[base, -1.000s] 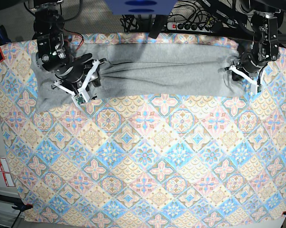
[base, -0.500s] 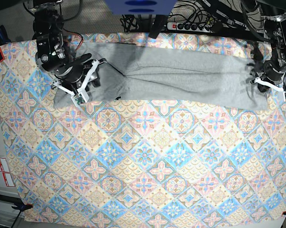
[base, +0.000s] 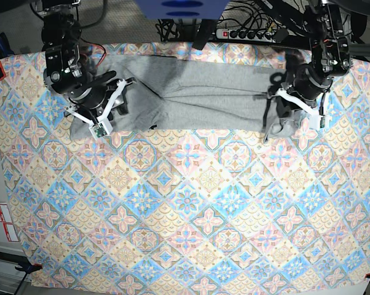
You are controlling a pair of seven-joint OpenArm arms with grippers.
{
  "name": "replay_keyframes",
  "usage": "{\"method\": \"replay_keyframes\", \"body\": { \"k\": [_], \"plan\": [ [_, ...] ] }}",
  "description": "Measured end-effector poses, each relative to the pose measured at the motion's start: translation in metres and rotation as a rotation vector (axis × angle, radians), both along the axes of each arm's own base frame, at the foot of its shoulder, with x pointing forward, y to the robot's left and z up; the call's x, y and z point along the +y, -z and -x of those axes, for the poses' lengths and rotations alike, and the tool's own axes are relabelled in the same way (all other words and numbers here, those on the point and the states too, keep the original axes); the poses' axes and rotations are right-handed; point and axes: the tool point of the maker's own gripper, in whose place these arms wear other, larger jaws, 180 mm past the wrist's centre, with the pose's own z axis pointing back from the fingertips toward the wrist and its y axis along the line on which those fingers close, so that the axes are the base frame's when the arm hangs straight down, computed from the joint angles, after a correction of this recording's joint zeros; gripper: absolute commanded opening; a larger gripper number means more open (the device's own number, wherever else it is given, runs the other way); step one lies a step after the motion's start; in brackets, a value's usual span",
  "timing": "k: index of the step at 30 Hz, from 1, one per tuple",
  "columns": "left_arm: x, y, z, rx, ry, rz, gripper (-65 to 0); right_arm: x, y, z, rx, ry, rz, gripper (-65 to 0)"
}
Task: Fold the T-shirt properly
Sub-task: 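Move the left gripper inward and pinch the strip at its middle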
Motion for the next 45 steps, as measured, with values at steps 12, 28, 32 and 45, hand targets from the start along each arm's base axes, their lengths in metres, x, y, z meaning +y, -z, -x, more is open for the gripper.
{"method": "replay_keyframes", "body": {
  "k": [12,28,32,45],
  "plan": [
    [-0.067,0.01,0.007,0.031,0.103,0.103,-65.0,-0.053,-0.012,-0.011,-0.042,0.141,0.053,-42.6],
    [-0.112,0.033,0.012,0.101,0.216,0.158,-57.1,-0.063,-0.014,-0.011,-0.046,0.148,0.075,-42.6],
    [-0.125,0.009,0.007,0.037,0.257,0.165,-49.0,-0.063,-0.014,-0.011,-0.046,0.148,0.075,-42.6],
    [-0.067,-0.018,-0.007,-0.05,0.165,0.062,-48.3,-0.076,-0.017,-0.012,-0.045,0.14,0.115,-40.4]
  ]
}}
